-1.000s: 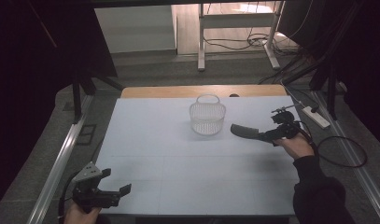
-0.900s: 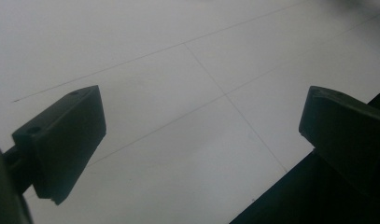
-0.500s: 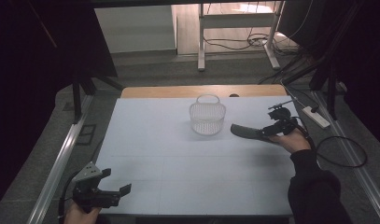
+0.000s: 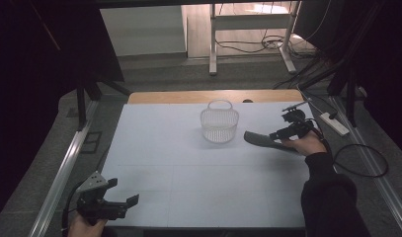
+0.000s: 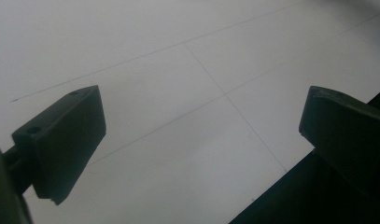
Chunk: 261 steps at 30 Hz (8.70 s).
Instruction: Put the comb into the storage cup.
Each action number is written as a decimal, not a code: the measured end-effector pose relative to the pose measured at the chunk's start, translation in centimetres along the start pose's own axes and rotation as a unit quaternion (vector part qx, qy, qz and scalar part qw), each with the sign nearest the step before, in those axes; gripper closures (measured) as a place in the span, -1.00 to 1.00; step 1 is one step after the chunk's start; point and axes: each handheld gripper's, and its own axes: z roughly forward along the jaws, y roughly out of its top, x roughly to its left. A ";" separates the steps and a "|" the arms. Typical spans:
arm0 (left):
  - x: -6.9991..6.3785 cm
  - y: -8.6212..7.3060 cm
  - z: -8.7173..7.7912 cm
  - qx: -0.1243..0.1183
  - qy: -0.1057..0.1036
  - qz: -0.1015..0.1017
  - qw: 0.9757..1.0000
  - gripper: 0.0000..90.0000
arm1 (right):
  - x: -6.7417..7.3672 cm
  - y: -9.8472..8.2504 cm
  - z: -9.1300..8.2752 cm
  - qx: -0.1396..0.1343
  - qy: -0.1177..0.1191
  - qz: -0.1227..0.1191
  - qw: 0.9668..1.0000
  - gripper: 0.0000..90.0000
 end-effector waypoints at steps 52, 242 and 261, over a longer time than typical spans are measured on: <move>-0.1 0.0 0.0 0.002 -0.005 0.007 1.000 -0.96 | -1.4 -1.1 3.5 0.043 -0.023 -0.039 0.998 0.99; 0.0 0.1 0.1 0.003 -0.010 0.007 1.000 -1.00 | -0.4 -4.6 2.6 0.048 0.020 -0.078 0.996 0.61; -0.1 1.2 0.6 0.002 -0.020 0.020 1.000 -1.00 | 0.6 -5.1 -0.7 -0.028 0.021 -0.080 0.996 0.61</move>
